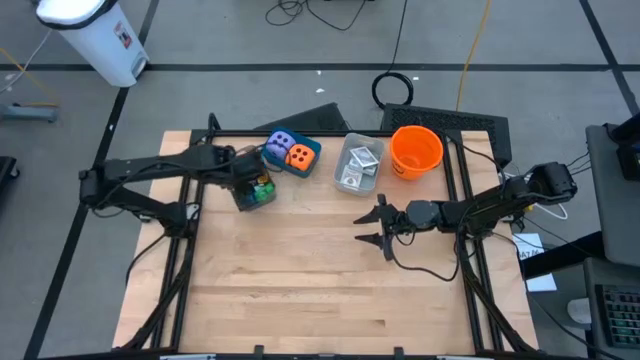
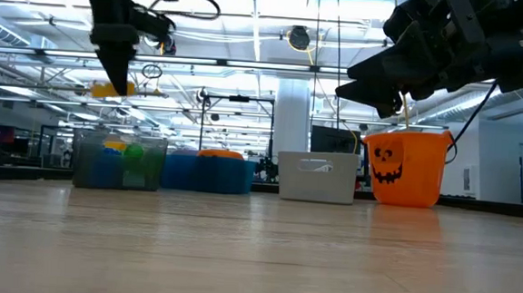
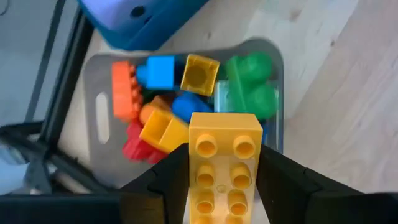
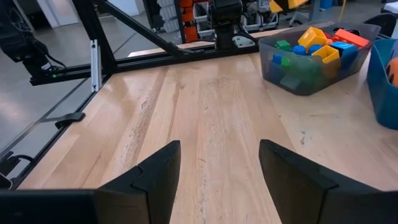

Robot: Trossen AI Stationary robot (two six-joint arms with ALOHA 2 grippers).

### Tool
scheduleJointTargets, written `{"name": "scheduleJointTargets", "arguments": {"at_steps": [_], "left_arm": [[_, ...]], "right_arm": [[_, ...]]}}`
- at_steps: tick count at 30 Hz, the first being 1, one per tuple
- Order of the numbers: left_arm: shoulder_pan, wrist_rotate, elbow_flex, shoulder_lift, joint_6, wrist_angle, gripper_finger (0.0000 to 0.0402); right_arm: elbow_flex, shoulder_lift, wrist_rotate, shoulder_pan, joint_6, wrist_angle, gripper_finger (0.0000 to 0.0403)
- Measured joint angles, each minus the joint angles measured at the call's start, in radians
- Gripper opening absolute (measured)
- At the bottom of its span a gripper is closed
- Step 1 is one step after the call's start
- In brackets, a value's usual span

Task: Pick & Place Toys
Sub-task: Put the yellow game piece into the black bin, then return to Home Position

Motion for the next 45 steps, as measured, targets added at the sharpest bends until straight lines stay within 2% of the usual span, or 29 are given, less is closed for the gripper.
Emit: {"name": "scheduleJointTargets", "arguments": {"at_steps": [8, 13, 25, 29, 34, 39, 45], "left_arm": [[0.066, 0.087, 0.000, 0.130, 0.085, 0.043, 0.0151], [0.083, 0.089, 0.000, 0.180, 0.093, 0.040, 0.0179], [0.089, 0.117, 0.000, 0.205, 0.123, 0.043, 0.0160], [0.089, 0.188, 0.000, 0.160, 0.148, 0.010, 0.0159], [0.088, 0.234, -0.001, 0.035, 0.078, 0.006, 0.0145], [0.041, 0.249, -0.002, -0.148, 0.059, 0.159, 0.0118], [-0.068, 0.259, -0.002, -0.329, 0.106, 0.364, 0.0089]], "right_arm": [[0.000, 0.000, -0.003, 0.000, 0.004, -0.009, 0.0210], [0.000, 0.000, -0.003, 0.000, 0.004, -0.024, 0.0210], [0.000, 0.000, -0.004, 0.000, 0.004, -0.025, 0.0210], [0.000, 0.000, -0.004, 0.000, 0.004, -0.025, 0.0210], [0.000, 0.000, -0.004, 0.000, 0.002, -0.024, 0.0210], [0.001, -0.019, -0.004, 0.000, -0.018, -0.022, 0.0210], [-0.009, -0.133, -0.004, 0.000, -0.076, -0.057, 0.0210]]}}
